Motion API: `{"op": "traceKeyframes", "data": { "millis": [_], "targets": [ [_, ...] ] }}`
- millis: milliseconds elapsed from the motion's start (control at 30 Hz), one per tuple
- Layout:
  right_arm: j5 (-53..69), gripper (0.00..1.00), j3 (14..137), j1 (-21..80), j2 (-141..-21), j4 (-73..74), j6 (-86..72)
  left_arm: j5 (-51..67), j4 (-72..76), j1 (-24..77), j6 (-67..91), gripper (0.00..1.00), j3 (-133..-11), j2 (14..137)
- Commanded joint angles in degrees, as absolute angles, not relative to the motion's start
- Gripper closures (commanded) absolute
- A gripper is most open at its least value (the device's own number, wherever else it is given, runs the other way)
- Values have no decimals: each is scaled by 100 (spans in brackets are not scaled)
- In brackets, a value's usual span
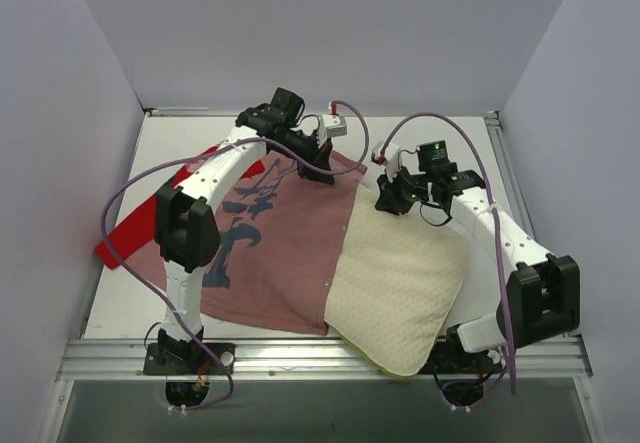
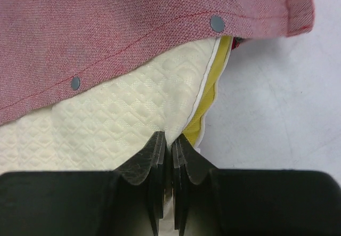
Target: Put the pillow into the pillowcase
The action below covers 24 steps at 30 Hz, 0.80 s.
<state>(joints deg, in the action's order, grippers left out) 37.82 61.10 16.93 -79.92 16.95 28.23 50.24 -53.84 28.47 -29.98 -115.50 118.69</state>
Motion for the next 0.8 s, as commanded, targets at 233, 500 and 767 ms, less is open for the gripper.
{"op": "traceKeyframes", "data": {
  "millis": [233,500,767],
  "targets": [
    [4535,100,7031,1758,-8428,1239,2252,5371,-4555,3191,-2130,100,-11719,11945],
    [4684,100,7471,1029,-9202,1617,713,1518,-2909,3452,-983,32,-9880,10539],
    [4915,46,7471,247,-9650,2934,-334,53,-2953,4060,-941,31,-9816,10993]
  ]
}}
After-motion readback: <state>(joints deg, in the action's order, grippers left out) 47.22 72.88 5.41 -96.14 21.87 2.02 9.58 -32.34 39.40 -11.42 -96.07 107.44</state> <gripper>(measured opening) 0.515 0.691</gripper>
